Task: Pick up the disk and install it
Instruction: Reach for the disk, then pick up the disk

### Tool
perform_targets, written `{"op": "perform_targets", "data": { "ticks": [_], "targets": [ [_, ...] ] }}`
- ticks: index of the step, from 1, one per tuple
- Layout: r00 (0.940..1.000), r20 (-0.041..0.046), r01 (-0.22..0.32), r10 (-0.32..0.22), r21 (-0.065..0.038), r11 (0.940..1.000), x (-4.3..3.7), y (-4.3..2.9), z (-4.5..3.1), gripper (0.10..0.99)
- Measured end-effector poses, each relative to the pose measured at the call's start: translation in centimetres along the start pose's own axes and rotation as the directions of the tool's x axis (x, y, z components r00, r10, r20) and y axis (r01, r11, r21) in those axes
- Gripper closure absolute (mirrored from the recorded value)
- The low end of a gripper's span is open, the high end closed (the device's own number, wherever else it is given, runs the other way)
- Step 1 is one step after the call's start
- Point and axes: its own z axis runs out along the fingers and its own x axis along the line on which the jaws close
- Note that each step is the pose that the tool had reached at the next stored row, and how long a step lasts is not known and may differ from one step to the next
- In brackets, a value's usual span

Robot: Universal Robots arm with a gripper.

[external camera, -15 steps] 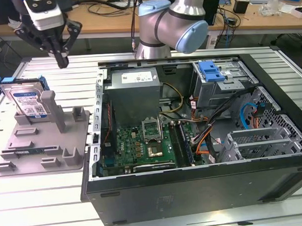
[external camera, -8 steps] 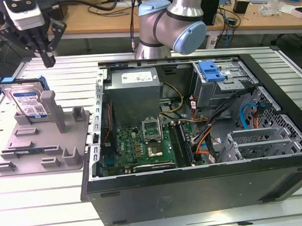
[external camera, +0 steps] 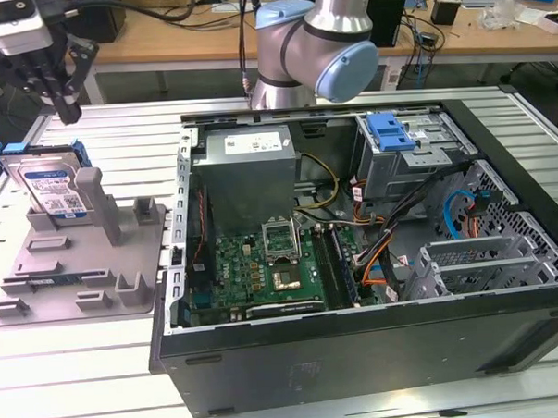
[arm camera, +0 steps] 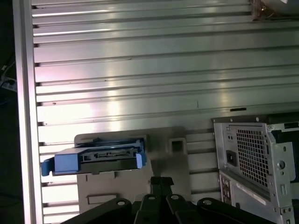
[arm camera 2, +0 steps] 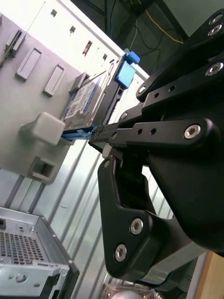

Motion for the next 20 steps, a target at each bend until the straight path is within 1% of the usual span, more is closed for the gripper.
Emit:
{"op": "perform_targets", "data": {
  "ticks": [4, 5, 7, 10, 11, 20],
  "targets": [
    [1.0000, 0.0001, -0.001, 0.001, 0.000, 1.0000, 1.65, 0.37, 0.11, 0.980],
    [1.0000, 0.0001, -0.001, 0.001, 0.000, 1.0000, 2.21, 0.49, 0.15, 0.980],
    [1.0000, 0.0001, -0.001, 0.001, 0.000, 1.0000, 2.84, 0.63, 0.19, 0.980],
    [1.0000, 0.0002, -0.002, 0.002, 0.000, 1.0000, 4.53, 1.04, 0.30, 0.980],
    [1.0000, 0.0000, -0.002, 0.002, 0.000, 1.0000, 4.87, 1.16, 0.32, 0.980],
    [1.0000, -0.0009, -0.002, 0.002, 0.000, 1.0000, 4.87, 1.16, 0.32, 0.980]
  ]
}}
